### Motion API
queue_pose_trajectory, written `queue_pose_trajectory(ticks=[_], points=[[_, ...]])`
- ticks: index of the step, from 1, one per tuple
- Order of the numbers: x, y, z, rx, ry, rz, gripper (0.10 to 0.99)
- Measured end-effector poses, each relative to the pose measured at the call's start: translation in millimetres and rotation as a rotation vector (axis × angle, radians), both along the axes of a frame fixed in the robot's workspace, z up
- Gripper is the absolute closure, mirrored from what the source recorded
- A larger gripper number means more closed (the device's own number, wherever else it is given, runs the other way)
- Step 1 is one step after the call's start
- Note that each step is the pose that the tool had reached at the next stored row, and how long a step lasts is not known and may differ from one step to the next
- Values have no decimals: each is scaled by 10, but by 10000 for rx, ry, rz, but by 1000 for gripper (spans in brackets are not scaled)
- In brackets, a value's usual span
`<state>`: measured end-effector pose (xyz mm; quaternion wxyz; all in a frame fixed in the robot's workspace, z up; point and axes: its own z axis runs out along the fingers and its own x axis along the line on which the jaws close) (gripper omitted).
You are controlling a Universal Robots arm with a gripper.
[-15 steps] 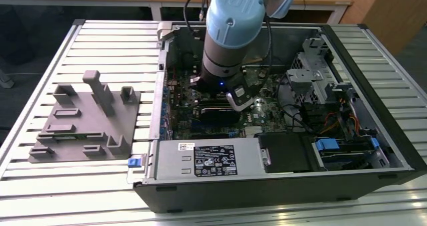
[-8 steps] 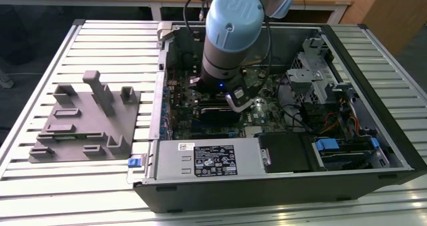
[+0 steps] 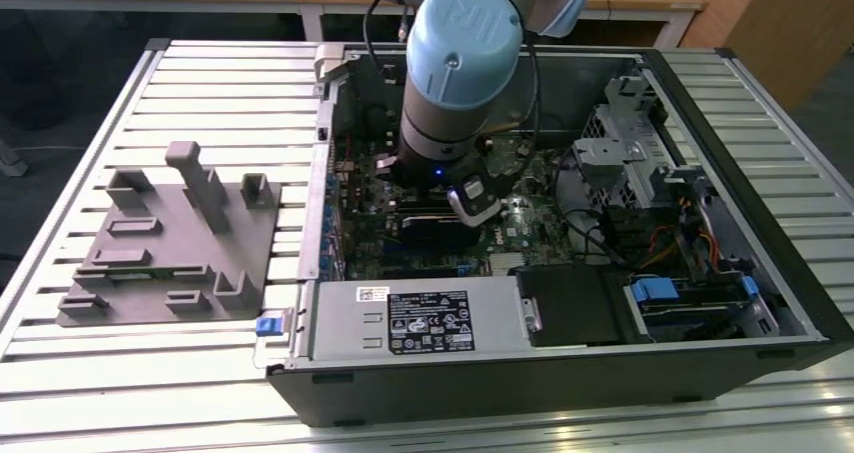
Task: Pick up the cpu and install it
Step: 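Install the second cpu locking lever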
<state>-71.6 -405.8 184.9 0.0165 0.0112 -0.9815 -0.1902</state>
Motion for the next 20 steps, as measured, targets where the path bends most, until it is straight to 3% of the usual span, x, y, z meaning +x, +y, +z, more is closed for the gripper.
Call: queue_pose_trajectory(ticks=[4,9,20], points=[[-3,0,4,4,-2,1,980],[-4,0,94,0,1,0,980],[-3,0,119,0,1,1,980]])
